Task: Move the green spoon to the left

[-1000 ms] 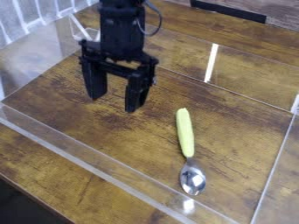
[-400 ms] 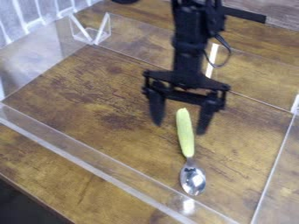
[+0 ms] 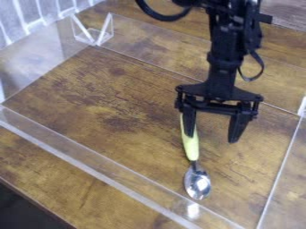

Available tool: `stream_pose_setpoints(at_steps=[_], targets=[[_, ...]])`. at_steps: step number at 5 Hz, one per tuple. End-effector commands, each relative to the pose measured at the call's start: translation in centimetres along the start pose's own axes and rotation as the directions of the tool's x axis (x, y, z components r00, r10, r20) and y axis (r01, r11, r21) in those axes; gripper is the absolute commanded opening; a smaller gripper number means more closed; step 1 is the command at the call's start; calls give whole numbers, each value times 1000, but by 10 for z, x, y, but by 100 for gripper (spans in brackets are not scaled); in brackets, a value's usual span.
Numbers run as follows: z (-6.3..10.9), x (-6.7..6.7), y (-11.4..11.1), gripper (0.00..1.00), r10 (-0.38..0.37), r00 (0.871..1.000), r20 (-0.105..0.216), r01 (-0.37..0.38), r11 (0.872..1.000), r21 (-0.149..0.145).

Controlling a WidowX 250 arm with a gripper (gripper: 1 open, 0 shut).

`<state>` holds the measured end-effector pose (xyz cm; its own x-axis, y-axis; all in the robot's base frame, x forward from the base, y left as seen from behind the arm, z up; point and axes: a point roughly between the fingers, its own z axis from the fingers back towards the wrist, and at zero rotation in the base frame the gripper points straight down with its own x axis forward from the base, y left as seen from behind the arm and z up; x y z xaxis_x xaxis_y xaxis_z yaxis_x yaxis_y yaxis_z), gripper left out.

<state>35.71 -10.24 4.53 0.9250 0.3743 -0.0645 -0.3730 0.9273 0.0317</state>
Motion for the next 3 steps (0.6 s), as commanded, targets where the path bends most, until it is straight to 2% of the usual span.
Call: stream_pose_setpoints(at_steps=[1, 2, 3], targets=[[16, 27, -6, 100, 64, 995, 78, -61, 997, -40], [11, 39, -2, 100, 112, 990, 84, -109, 993, -35], [6, 45, 3, 100, 140, 986, 86, -138, 990, -22]])
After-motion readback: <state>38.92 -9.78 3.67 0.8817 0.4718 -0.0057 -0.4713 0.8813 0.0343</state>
